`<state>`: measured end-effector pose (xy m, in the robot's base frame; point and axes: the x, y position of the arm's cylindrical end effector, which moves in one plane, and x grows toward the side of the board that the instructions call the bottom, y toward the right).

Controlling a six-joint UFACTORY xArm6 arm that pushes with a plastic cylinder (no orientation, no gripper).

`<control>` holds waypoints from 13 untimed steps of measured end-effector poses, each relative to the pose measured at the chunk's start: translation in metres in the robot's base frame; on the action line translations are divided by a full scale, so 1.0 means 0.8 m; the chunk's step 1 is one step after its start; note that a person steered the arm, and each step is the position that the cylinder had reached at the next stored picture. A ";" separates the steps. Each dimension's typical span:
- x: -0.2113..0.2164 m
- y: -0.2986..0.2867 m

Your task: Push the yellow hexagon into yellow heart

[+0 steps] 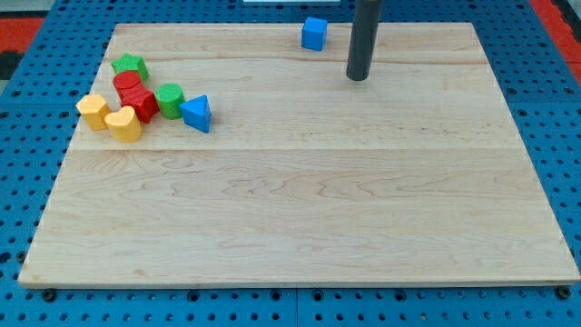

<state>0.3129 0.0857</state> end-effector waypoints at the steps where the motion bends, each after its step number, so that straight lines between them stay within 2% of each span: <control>1: 0.051 -0.003; 3: 0.269 -0.144; 4: 0.325 -0.196; 5: 0.296 -0.371; 6: 0.282 -0.486; 9: 0.184 -0.475; 10: 0.170 -0.485; 11: 0.139 -0.447; 13: 0.124 -0.488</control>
<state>0.4121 -0.3047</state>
